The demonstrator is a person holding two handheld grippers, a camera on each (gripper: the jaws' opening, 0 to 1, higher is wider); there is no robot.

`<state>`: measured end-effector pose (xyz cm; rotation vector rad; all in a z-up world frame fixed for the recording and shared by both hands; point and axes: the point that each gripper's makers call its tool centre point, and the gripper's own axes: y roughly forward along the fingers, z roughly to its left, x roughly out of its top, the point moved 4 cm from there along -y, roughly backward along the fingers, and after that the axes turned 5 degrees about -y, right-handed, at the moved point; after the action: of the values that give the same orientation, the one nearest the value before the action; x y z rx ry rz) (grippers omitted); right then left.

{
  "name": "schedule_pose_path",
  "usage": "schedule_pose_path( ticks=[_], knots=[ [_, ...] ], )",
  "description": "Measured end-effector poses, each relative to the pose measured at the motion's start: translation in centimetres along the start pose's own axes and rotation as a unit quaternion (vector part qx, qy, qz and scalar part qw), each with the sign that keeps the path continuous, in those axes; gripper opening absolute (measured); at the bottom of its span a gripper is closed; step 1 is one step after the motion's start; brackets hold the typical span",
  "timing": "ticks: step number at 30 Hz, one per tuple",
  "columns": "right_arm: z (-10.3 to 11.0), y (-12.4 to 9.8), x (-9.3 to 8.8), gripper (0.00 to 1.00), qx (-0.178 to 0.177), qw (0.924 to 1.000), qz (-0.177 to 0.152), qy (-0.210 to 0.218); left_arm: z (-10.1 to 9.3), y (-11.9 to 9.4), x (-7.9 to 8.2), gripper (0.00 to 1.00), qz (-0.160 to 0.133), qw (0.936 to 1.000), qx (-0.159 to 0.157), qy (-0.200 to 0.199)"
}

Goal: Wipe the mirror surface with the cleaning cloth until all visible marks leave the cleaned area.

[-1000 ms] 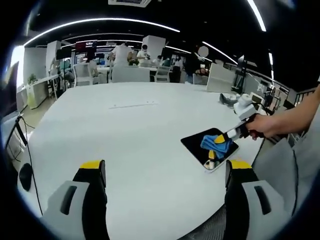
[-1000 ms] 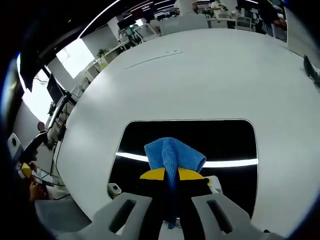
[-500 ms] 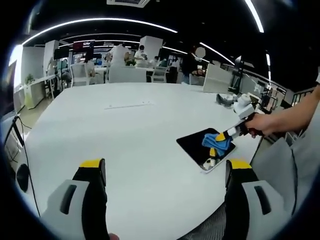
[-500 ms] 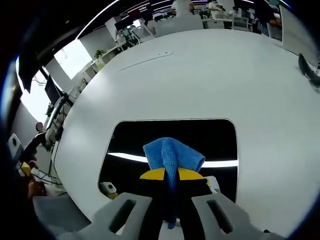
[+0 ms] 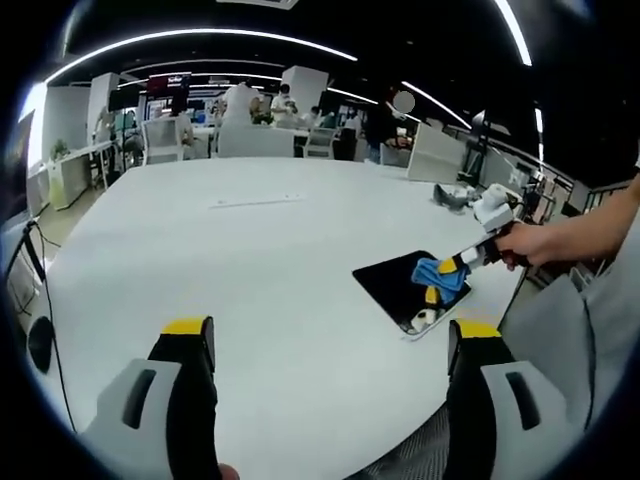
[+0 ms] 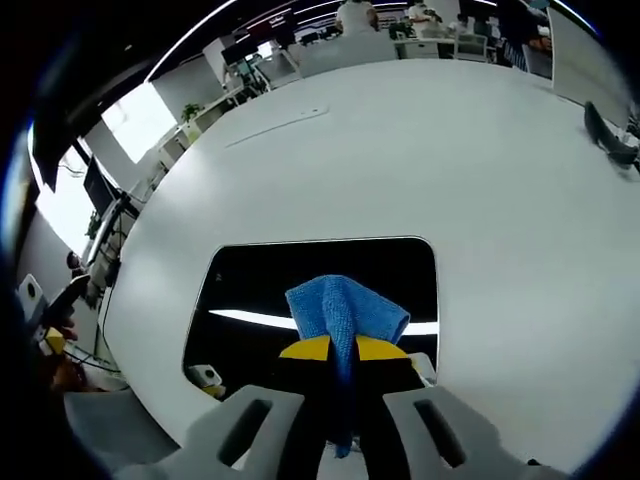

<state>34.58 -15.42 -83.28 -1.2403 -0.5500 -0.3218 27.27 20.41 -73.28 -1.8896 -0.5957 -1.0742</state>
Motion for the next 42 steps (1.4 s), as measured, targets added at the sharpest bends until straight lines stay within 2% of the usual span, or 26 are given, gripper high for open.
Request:
schedule_pose_path(
  ticks=[12,25,29,42],
  knots=[
    [-1.9,-0.6,-0.1,0.02,-0.014,0.9999,-0.001,0.003,0.4,-0.2,0.1,0.97,-0.003,1.0,0.006,0.005],
    [-4.0,-1.2,-0.2,0.02,-0.038,0.9992,-0.003,0.013,0.2,0.0,0.3,0.94,0.002,0.9999,-0.001,0.016],
    [-4.3,-1.4,-0.3,0.02,-0.049,0.9986,-0.005,0.021,0.2,0.0,0.4,0.93,0.002,0.9999,-0.002,0.016],
    [-4.2,-1.2,-0.5,0.02,-0.056,0.998,-0.014,0.025,0.1,0.3,0.6,0.99,-0.005,0.9998,0.004,0.018]
  ],
)
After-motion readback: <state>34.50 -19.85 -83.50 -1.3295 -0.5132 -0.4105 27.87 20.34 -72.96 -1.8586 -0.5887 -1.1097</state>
